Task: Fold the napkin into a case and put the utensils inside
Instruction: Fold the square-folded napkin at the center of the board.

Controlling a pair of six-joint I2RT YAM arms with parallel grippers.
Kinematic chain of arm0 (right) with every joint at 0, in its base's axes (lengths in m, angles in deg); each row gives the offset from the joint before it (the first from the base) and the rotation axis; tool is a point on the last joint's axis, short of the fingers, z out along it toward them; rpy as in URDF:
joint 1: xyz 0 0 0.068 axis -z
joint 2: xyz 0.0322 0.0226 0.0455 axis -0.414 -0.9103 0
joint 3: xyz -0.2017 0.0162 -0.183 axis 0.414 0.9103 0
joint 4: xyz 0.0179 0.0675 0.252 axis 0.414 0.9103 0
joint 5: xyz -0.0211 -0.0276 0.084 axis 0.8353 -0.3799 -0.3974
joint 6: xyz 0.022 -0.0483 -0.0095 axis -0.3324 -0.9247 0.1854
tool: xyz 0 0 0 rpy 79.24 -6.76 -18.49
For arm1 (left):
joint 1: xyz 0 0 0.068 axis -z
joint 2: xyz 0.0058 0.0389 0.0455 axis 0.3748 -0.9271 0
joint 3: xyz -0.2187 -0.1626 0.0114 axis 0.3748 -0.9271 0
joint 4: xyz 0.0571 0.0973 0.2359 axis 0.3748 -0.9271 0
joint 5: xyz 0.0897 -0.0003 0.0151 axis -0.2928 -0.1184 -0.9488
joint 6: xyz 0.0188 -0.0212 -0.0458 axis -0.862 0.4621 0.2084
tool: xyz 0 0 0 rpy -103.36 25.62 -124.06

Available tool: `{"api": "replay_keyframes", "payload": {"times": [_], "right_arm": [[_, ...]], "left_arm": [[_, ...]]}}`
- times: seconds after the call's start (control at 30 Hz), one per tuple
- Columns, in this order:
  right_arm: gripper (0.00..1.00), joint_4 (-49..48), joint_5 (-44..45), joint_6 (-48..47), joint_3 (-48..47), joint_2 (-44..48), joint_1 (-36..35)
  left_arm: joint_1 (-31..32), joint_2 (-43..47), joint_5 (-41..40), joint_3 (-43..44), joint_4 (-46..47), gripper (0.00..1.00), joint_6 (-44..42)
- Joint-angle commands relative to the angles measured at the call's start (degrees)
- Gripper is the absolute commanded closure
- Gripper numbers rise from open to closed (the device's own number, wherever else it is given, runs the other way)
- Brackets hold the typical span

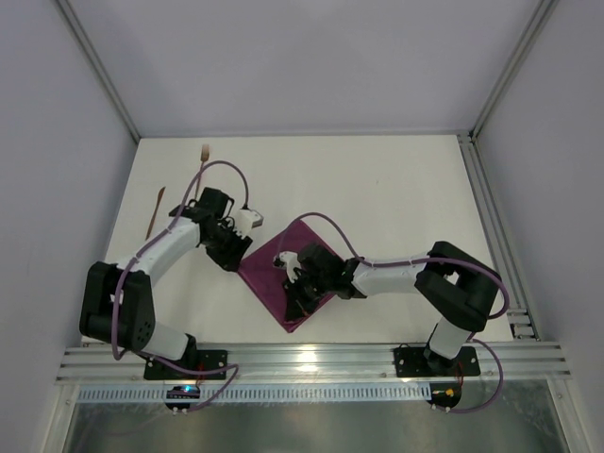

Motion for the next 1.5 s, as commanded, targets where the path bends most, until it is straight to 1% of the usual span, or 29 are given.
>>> {"api": "replay_keyframes", "payload": {"times": [0.0, 0.07, 0.23, 0.47, 0.77, 0.83, 0.9, 1.0, 1.03, 1.07, 1.17, 1.23, 1.33, 1.47], "right_arm": [[0.96, 0.14, -1.20, -1.43, 0.12, 1.34, -0.45], [0.96, 0.14, -1.12, -1.78, 0.39, 1.43, -0.45], [0.96, -2.23, -0.85, -1.17, 1.00, 1.08, -0.45], [0.96, -5.21, -0.50, -0.91, 1.88, -0.15, -0.45], [0.96, -7.85, 0.20, 0.24, 4.34, -0.24, -0.36], [0.96, -8.03, 0.64, 0.24, 4.69, -0.42, -0.36], [0.96, -8.29, 0.99, 0.24, 4.87, -0.59, -0.45], [0.96, -8.99, 1.26, 0.50, 5.22, -0.68, -0.36], [0.96, -9.00, 1.34, 0.50, 5.39, -0.68, -0.36], [0.96, -9.26, 1.52, 0.50, 5.40, -0.68, -0.27], [0.96, -9.61, 1.61, 0.41, 5.31, -1.03, -0.27], [0.96, -9.96, 1.70, 0.41, 5.22, -1.12, -0.27], [0.96, -10.14, 1.52, 0.41, 5.05, -1.38, -0.27], [0.96, -10.14, 1.43, 0.33, 4.78, -1.82, -0.27]], "left_arm": [[2.44, 1.24, -1.94, 2.10, 4.24, 0.56, 0.80], [4.36, -0.69, -3.00, 2.02, 5.13, 0.56, 0.89], [6.31, -4.12, -5.20, 0.17, 7.14, 0.57, 0.63], [6.31, -8.51, -9.07, -0.09, 10.75, 0.61, 0.28], [6.22, -9.31, -11.44, -2.29, 13.57, 0.64, -0.07], [6.05, -8.35, -10.74, -2.12, 13.57, 0.64, 0.01], [5.52, -7.29, -7.85, -1.68, 13.22, 0.64, 0.10], [2.37, -4.23, -1.09, 0.42, 9.89, 0.60, -0.25], [2.36, -3.43, -0.03, 0.69, 9.35, 0.59, -0.42], [0.96, -2.73, 0.77, 0.87, 8.91, 0.58, -0.69], [-0.36, -0.53, 0.86, 0.00, 8.38, 0.58, -2.27], [-0.28, -0.26, 1.21, -0.97, 8.21, 0.60, -3.84], [-0.19, -0.69, 2.36, -3.16, 7.24, 0.62, -7.97], [0.07, -0.70, 2.18, -6.15, 8.55, 0.60, -13.68]]}}
